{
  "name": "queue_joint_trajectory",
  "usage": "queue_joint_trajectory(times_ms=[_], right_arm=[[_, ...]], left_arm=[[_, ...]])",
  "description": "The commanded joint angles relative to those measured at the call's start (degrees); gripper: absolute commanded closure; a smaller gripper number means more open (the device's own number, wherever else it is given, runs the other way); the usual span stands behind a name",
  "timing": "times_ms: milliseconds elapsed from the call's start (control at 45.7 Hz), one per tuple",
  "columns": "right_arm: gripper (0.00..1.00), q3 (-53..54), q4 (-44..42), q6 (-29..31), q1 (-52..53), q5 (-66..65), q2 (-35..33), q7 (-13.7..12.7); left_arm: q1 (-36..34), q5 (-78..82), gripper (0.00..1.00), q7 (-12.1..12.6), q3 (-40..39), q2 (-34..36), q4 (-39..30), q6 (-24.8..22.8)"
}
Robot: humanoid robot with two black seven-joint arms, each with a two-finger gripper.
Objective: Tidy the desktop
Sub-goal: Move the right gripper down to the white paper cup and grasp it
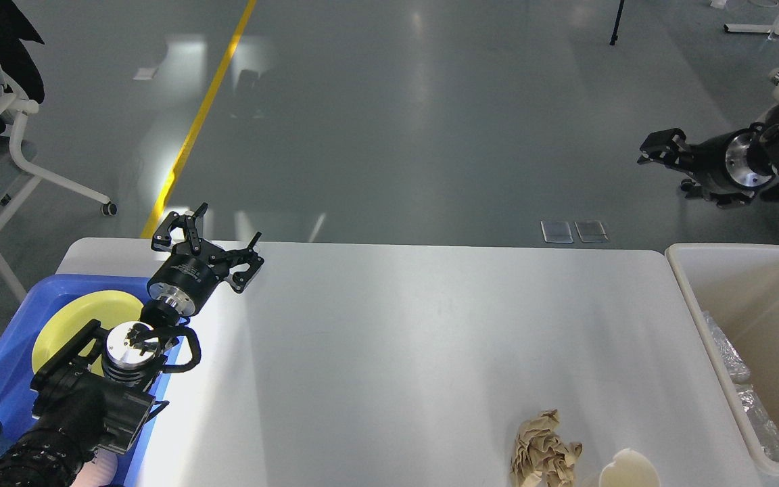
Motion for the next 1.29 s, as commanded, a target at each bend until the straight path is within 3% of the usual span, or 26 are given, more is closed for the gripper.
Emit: queue_joint_trajectory(times_ms=[0,44,131,350,548,854,1117,1270], right_arm=[[0.00,-8.0,24.8,-0.1,14.8,-0.2,-5.1,-0.2],[0.00,-11.4,36.5,-0.8,21.6,-0.2,-5.8,-0.2],[0.00,-13.9,49.6,-1.5,29.1,0.1,-4.7,-0.3],[0.00,-16.4,59.1,-1.3,36.0,0.3,-2.1,-0.3],[0.00,-19.4,57.7,-2.1,32.1,-0.2,-2.8,-0.2],[0.00,-18.0,61.3,-2.2,16.5,-5.1,-22.5,-0.1],[0.00,-16.5,66.8,-2.7,10.0,-10.4,-30.4,0.0],[0.00,-7.5,66.4,-4.2,-0.2,-10.5,-32.4,0.0]], left_arm=[[0.0,0.0,0.03,0.0,0.0,0.0,0.0,0.0],[0.0,0.0,0.03,0.0,-0.1,0.0,0.0,0.0],[0.1,0.1,0.03,0.0,-0.1,0.1,0.0,0.0],[0.1,0.1,0.03,0.0,-0.1,0.1,0.0,0.0],[0.1,0.1,0.03,0.0,-0.1,0.1,0.0,0.0],[0.0,0.0,0.03,-0.1,-0.1,0.1,0.0,0.0],[0.1,0.1,0.03,0.0,-0.1,0.1,0.0,0.0],[0.0,0.0,0.03,0.0,-0.1,0.1,0.0,0.0]])
